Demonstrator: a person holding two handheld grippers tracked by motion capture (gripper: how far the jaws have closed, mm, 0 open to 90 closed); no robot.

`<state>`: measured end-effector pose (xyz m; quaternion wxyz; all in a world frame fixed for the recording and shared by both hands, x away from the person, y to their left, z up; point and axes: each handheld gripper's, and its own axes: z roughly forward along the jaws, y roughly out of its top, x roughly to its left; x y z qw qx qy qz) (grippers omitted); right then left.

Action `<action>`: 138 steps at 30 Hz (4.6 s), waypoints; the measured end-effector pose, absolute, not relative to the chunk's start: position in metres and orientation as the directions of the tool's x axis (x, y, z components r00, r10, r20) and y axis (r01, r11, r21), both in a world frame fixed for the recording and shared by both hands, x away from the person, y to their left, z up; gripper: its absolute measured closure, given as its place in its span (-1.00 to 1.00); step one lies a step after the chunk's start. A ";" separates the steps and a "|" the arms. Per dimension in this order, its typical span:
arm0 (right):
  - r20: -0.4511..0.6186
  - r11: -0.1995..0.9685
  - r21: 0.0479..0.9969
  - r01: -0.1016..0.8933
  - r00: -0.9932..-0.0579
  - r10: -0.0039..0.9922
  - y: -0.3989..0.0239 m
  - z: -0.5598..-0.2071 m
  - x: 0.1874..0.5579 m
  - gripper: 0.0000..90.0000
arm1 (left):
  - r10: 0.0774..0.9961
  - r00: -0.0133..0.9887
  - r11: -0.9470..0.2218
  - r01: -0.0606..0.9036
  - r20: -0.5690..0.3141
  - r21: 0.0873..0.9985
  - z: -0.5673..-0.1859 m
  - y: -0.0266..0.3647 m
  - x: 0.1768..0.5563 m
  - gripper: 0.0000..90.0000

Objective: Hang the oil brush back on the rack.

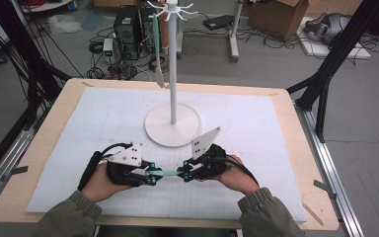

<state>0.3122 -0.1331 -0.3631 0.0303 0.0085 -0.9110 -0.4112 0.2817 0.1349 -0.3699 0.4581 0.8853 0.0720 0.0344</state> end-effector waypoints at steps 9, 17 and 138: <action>0.041 0.662 0.749 0.004 -0.998 -0.041 -0.134 -0.362 0.311 0.76 | 0.149 0.989 -0.593 0.087 0.003 0.801 -0.372 0.133 0.281 0.69; 0.019 0.680 0.733 -0.016 -0.999 -0.044 -0.132 -0.363 0.309 0.78 | 0.143 0.990 -0.614 0.092 -0.005 0.784 -0.374 0.131 0.282 0.71; 0.052 0.429 0.892 0.140 -0.976 0.212 -0.135 -0.348 0.322 0.88 | 0.416 0.907 -0.311 0.211 -0.067 0.927 -0.359 0.196 0.278 0.00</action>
